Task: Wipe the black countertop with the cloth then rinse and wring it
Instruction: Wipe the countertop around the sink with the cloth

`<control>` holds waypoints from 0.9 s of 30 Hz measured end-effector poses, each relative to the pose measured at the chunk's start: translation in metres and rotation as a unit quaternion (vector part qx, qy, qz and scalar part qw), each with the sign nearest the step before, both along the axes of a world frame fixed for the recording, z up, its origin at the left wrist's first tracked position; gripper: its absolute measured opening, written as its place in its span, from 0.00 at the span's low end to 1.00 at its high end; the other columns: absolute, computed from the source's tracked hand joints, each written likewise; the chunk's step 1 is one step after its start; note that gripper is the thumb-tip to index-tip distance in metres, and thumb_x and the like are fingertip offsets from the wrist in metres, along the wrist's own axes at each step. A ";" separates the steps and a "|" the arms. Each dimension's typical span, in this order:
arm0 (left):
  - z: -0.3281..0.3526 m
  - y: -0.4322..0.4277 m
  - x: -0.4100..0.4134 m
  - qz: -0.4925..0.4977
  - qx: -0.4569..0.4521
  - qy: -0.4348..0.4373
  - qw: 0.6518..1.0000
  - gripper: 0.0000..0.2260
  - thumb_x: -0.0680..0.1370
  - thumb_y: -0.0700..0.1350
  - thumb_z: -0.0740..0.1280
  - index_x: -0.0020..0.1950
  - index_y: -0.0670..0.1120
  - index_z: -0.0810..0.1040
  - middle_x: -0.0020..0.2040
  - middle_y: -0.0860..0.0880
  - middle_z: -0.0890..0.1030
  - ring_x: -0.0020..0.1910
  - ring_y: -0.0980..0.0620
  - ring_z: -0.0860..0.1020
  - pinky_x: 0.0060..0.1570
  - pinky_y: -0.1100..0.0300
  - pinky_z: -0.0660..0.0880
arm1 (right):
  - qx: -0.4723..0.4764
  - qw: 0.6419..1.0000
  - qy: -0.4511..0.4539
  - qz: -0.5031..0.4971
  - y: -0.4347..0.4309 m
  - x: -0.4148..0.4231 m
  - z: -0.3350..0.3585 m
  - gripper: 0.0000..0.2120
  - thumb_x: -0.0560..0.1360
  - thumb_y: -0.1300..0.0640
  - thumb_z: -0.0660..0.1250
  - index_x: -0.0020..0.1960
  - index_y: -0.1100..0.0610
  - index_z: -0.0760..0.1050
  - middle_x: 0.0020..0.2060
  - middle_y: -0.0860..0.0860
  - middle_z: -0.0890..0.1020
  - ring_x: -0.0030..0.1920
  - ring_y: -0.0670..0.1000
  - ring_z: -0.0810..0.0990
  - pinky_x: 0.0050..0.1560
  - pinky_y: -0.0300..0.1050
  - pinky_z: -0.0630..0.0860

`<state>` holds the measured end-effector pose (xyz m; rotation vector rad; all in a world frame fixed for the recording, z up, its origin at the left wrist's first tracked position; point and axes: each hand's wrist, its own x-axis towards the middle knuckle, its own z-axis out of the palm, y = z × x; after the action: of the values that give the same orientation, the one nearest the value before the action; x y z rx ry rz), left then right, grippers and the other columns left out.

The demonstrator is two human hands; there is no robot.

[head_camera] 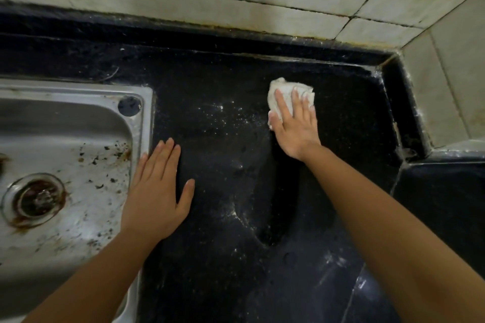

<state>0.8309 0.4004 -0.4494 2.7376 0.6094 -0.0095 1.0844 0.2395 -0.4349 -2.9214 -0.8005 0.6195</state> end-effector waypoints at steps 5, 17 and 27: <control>0.000 0.000 0.000 -0.001 0.007 0.004 1.000 0.31 0.78 0.57 0.49 0.76 0.39 0.59 0.76 0.44 0.58 0.76 0.49 0.54 0.75 0.55 0.42 | 0.026 0.985 -0.048 0.164 -0.024 -0.066 -0.006 0.27 0.80 0.39 0.40 0.77 0.46 0.44 0.78 0.57 0.49 0.77 0.58 0.42 0.76 0.55 0.42; 0.002 0.001 0.000 0.000 -0.003 0.011 1.000 0.31 0.78 0.57 0.51 0.75 0.39 0.59 0.76 0.43 0.59 0.76 0.48 0.55 0.74 0.56 0.42 | 0.004 0.901 -0.027 0.433 -0.068 -0.085 -0.003 0.24 0.82 0.40 0.44 0.77 0.41 0.45 0.78 0.52 0.49 0.77 0.55 0.44 0.75 0.51 0.42; -0.001 0.001 0.001 0.004 0.007 0.010 1.000 0.30 0.78 0.57 0.52 0.75 0.39 0.60 0.76 0.43 0.60 0.75 0.49 0.55 0.74 0.54 0.45 | 0.011 0.997 -0.020 0.067 0.022 0.023 0.001 0.25 0.82 0.41 0.42 0.77 0.41 0.41 0.78 0.50 0.39 0.76 0.50 0.34 0.73 0.48 0.33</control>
<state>0.8316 0.4012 -0.4501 2.7507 0.6295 -0.0314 1.1075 0.2614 -0.4338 -2.8873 -1.0094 0.5576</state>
